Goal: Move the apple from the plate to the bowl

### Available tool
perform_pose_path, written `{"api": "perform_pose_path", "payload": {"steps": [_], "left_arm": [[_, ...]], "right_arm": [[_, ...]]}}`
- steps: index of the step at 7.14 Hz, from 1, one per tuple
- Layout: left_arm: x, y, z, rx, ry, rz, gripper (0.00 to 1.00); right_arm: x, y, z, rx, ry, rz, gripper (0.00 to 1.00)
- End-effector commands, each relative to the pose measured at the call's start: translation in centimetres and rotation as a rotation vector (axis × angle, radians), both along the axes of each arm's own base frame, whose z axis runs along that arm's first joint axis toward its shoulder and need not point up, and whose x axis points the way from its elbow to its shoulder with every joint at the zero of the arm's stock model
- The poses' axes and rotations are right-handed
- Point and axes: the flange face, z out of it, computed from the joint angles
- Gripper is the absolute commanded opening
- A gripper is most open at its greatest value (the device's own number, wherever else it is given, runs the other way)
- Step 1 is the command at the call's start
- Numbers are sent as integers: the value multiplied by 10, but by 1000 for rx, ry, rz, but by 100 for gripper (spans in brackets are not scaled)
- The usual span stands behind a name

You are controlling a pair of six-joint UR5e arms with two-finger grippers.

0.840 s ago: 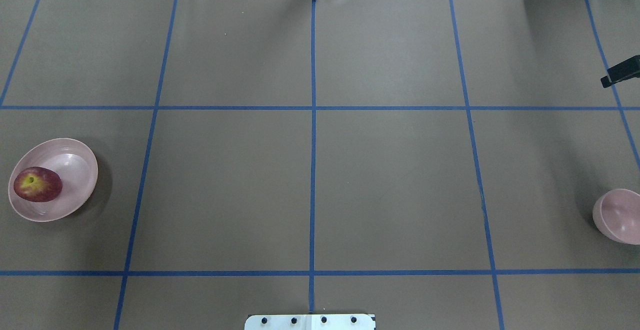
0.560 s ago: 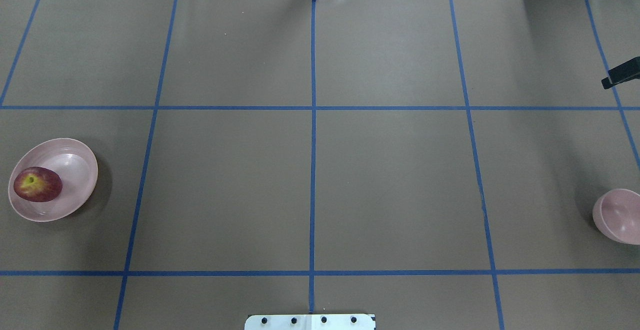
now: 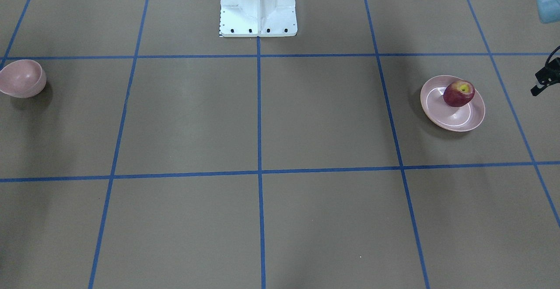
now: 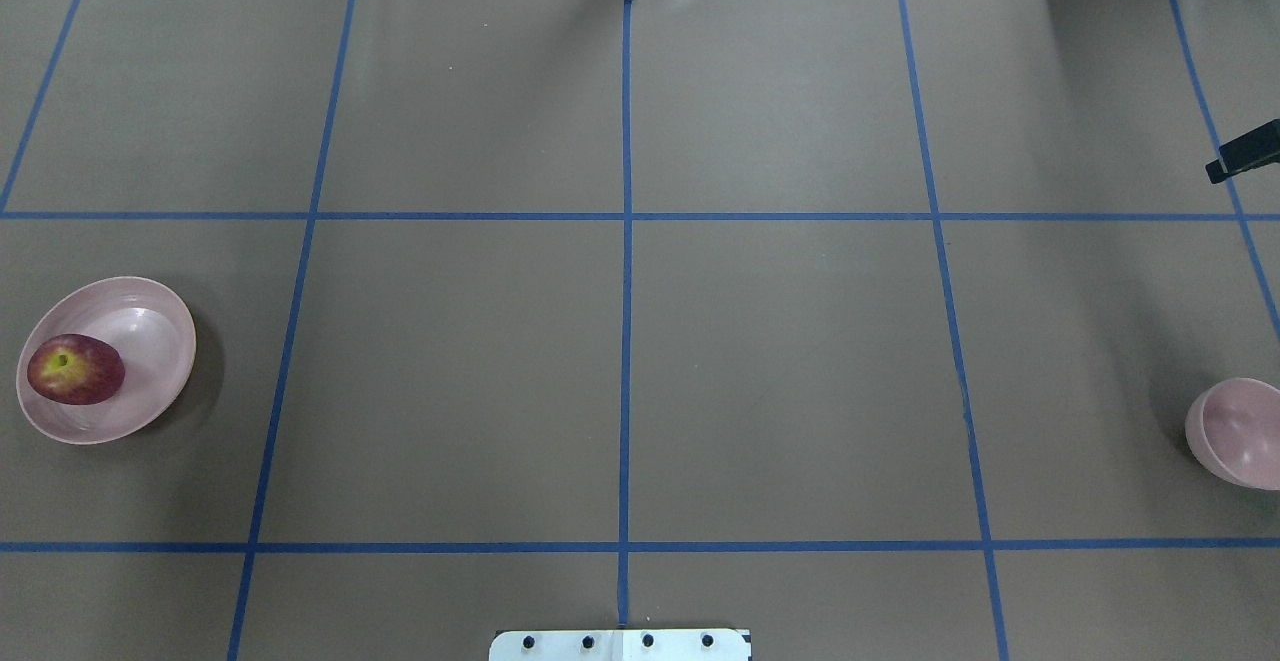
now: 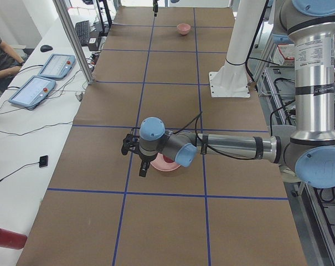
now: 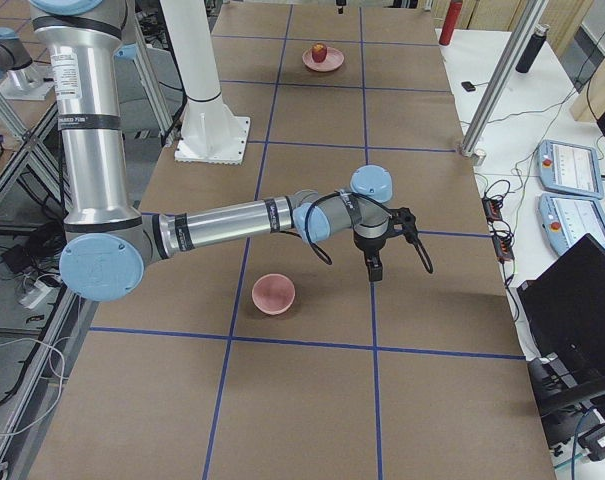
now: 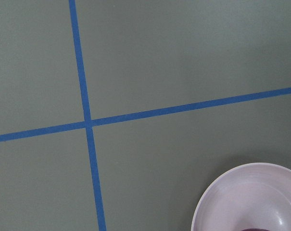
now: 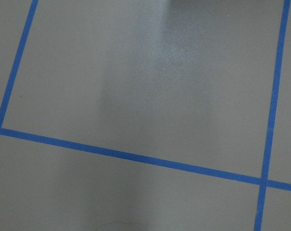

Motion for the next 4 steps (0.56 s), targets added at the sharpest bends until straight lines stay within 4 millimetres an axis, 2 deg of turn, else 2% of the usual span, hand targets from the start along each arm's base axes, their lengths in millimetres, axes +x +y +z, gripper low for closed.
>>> {"api": "perform_pose_path", "payload": {"steps": [1,4], "left_arm": [[0,1,0,-1,1,1,98],[0,1,1,-3,-1,0,98]], "right_arm": [[-1,1,1,-3,0,-2,99],[1,12,11,1,-2,-4,99]]}}
